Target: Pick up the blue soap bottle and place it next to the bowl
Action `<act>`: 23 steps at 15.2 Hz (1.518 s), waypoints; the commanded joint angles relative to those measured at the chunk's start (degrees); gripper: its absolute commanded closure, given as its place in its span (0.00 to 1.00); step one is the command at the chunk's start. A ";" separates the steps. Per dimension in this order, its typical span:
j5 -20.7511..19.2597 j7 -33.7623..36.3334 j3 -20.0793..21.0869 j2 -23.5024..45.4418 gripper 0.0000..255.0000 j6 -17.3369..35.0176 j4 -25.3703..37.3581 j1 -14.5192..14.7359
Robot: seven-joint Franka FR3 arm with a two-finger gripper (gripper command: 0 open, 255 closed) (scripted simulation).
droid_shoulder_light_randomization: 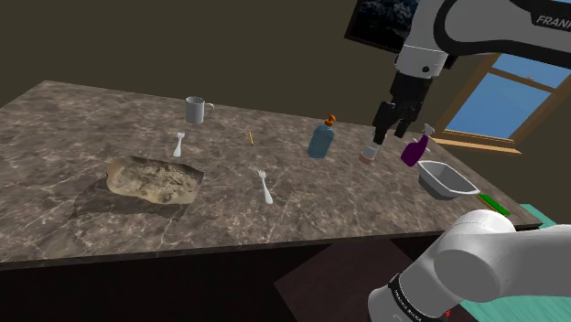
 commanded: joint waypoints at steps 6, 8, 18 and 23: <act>-2.19 -4.46 -4.63 6.90 0.00 8.34 1.00 -1.09; -2.68 -6.25 -6.42 10.05 0.00 11.50 1.95 -1.41; -0.76 -16.19 -14.61 28.22 0.00 24.67 11.30 -2.06; 3.41 -22.16 -17.78 38.48 0.00 28.87 18.84 -2.48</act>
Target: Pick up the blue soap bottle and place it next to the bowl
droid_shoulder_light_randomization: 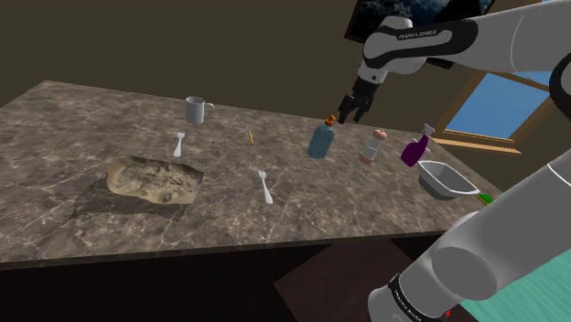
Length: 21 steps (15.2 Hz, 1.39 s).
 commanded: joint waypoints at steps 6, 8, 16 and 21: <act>8.03 -8.88 -2.69 14.68 0.00 3.02 12.82 -2.24; 10.64 -11.15 -2.81 19.24 0.00 2.95 17.56 -3.44; 14.88 -14.40 -2.12 27.33 0.00 5.38 23.30 -5.70; 15.26 -14.64 -1.94 28.12 0.00 7.00 22.41 -5.71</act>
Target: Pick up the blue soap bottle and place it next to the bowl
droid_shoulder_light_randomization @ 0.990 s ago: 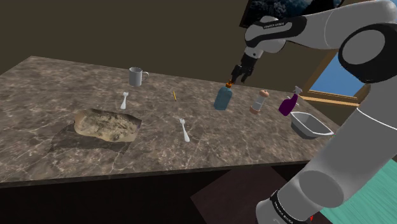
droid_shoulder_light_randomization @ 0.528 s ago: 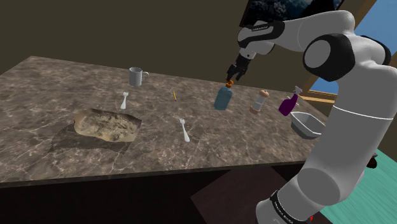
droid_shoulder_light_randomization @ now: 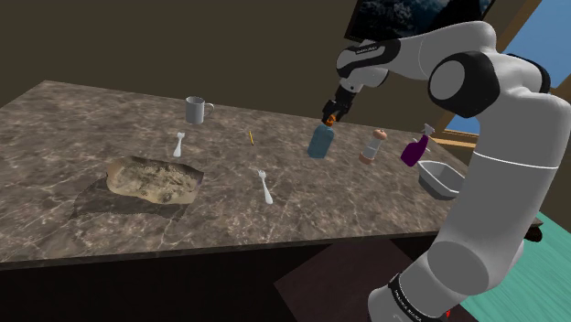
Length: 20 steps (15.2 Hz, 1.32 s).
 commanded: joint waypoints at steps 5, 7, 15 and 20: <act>0.00 -0.06 -0.01 -0.09 0.00 0.26 -0.34 0.01; 0.00 -0.06 -0.01 -0.09 1.00 0.25 -0.33 0.01; 0.01 -0.05 0.00 -0.08 1.00 0.27 -0.33 0.02; -0.52 0.44 -0.22 -0.96 1.00 -2.42 1.55 0.04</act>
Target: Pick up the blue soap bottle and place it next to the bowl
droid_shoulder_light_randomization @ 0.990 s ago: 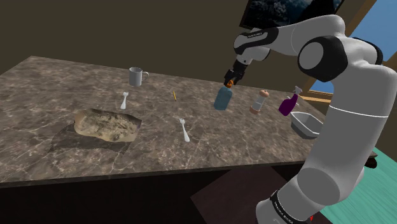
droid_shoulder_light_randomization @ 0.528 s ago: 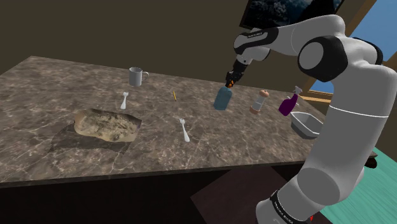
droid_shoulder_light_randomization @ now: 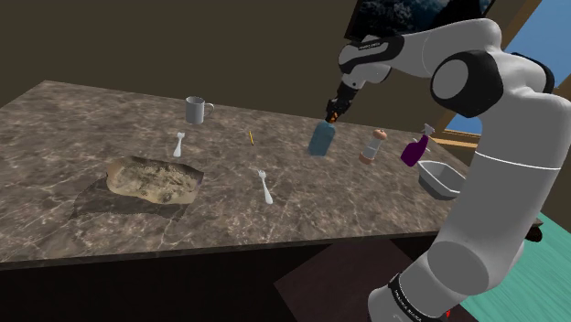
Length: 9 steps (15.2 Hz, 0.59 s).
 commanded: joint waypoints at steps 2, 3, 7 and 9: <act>-0.33 0.40 -0.11 -0.50 1.00 -1.98 1.55 0.04; -0.44 0.51 -0.15 -0.66 1.00 -2.67 2.09 0.03; -0.80 0.93 -0.30 -1.20 1.00 -5.49 4.43 -0.02; -0.95 1.12 -0.36 -1.39 1.00 -6.93 5.71 -0.07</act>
